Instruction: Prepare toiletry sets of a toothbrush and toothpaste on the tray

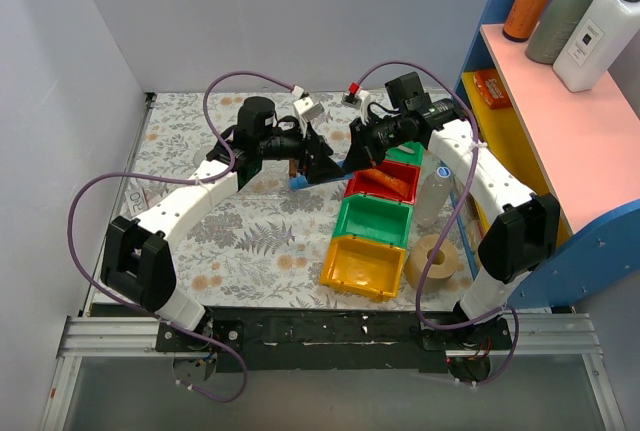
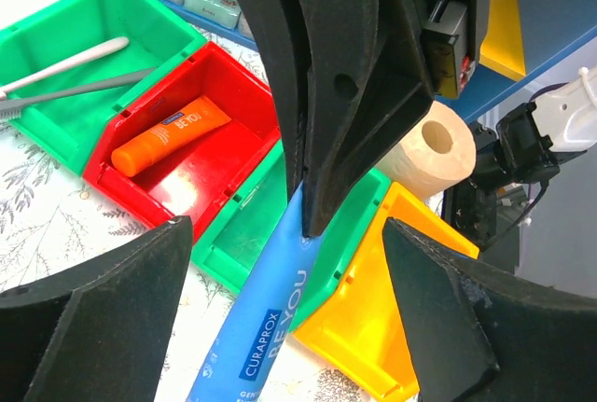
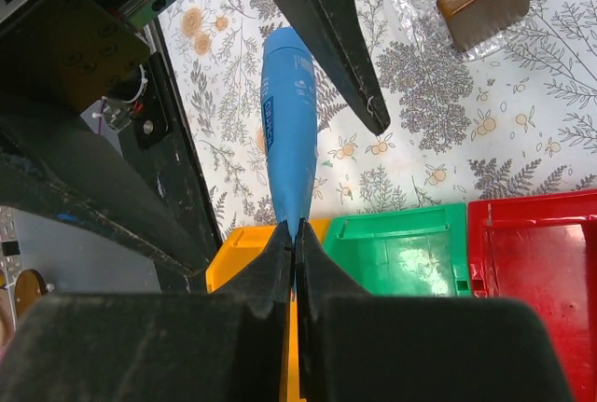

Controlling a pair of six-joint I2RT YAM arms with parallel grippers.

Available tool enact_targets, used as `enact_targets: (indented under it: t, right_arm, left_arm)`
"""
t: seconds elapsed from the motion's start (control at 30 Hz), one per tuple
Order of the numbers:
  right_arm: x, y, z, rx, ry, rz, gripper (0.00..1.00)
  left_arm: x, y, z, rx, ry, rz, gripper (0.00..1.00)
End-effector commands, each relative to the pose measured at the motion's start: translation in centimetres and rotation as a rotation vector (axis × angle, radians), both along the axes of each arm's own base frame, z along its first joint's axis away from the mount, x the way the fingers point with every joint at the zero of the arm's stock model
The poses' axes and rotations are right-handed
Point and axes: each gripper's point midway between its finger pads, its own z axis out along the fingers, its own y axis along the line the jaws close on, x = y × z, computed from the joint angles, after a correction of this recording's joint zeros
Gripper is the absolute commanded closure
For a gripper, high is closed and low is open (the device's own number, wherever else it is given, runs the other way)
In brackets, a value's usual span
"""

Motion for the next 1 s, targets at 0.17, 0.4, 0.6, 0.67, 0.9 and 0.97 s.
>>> enact_targets:
  t: [0.17,0.4,0.6,0.67,0.9,0.97]
  right_arm:
    - [-0.6,0.1,3.1,0.066,-0.074,0.042,0.99]
    - [-0.9,0.2,3.2,0.078,-0.07,0.061,0.99]
    - [-1.4,0.4,3.1,0.082,-0.072,0.085,0.99]
    - [-1.7,0.5,3.2,0.088,-0.075,0.098,0.99]
    - [-1.5,0.5,2.6,0.072,-0.077,0.098,0.99]
    - [-1.5,0.5,2.5,0.072,-0.074,0.099,0.99]
  left_arm:
    - [-0.4,0.7,-0.3,0.032,-0.029,-0.002,0.37]
    - [-0.8,0.6,-1.1,0.038,-0.014,-0.025,0.62]
    - [-1.9,0.4,-1.6,0.033,0.021,-0.087,0.64]
    - [-2.0,0.3,-1.9,0.03,0.036,-0.103,0.66]
    - [-2.3,0.2,-2.1,0.029,0.047,-0.119,0.93]
    - [-2.4,0.2,-2.2,0.027,0.051,-0.126,1.0]
